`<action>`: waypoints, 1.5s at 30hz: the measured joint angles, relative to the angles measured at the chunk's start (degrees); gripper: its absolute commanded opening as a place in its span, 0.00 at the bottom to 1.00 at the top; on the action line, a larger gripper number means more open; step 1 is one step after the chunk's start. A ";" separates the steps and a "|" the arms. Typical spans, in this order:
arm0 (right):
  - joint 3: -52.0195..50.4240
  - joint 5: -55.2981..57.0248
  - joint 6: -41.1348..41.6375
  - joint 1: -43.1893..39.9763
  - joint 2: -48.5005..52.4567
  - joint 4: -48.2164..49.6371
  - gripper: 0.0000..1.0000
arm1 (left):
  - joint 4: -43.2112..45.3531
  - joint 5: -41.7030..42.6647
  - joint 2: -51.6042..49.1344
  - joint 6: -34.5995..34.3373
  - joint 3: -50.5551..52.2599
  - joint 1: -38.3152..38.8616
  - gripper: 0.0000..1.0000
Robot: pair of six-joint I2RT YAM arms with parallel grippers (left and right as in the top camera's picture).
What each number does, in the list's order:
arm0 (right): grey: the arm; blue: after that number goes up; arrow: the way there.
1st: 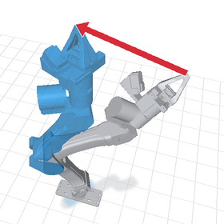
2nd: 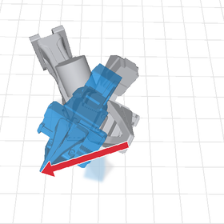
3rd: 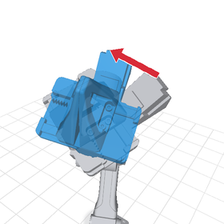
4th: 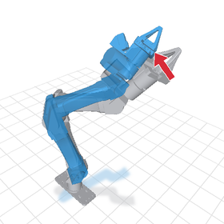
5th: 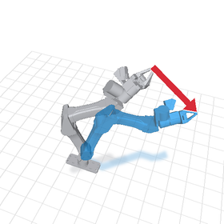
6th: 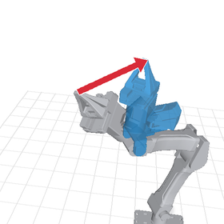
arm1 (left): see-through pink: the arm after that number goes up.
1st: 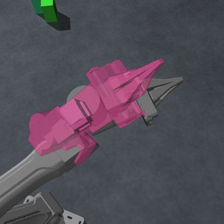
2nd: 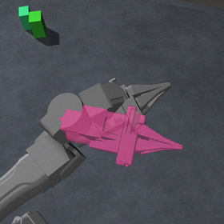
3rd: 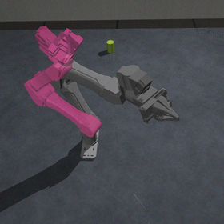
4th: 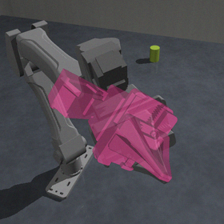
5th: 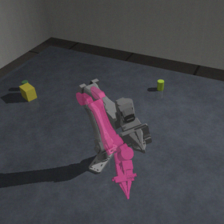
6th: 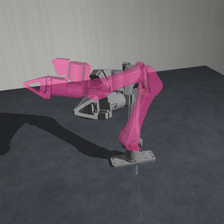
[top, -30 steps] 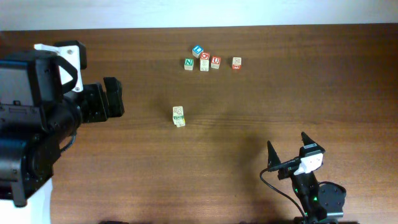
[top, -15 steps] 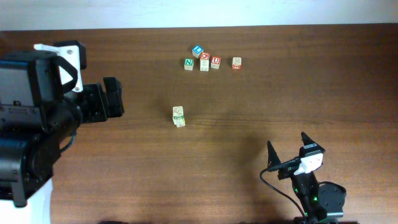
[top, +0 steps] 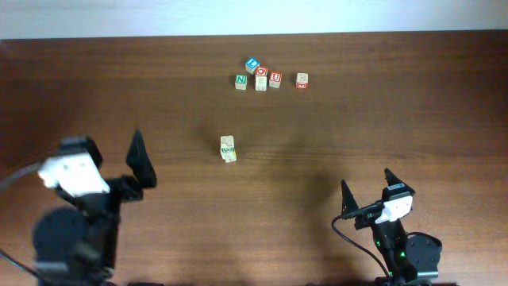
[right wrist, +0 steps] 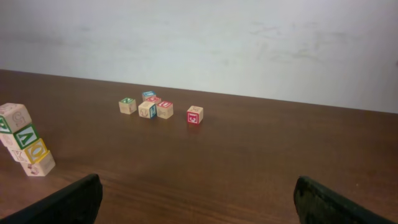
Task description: Rotate 4 blocks
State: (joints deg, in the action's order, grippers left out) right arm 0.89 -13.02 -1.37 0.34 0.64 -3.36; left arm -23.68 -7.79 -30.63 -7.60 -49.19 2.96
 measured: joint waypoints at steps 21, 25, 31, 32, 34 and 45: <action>-0.04 0.02 0.02 0.00 -0.07 0.02 0.98 | 18.97 6.08 29.83 23.26 48.37 -2.29 0.99; -0.04 0.00 0.00 0.00 -0.07 0.02 0.98 | 18.97 6.12 29.83 23.26 48.37 -2.36 0.99; -0.04 0.02 0.04 0.00 -0.07 0.02 0.98 | 18.97 6.12 29.83 23.26 48.37 -2.36 0.99; -0.04 0.00 0.04 0.00 -0.07 0.02 0.98 | 18.97 6.12 29.83 23.26 48.37 -2.36 0.99; -0.04 0.02 0.02 0.00 -0.07 0.02 0.98 | 18.97 6.12 29.83 23.26 48.37 -2.36 0.99; -0.04 0.02 0.02 0.00 -0.07 0.02 0.98 | 18.97 6.14 29.83 23.26 48.37 -2.36 0.99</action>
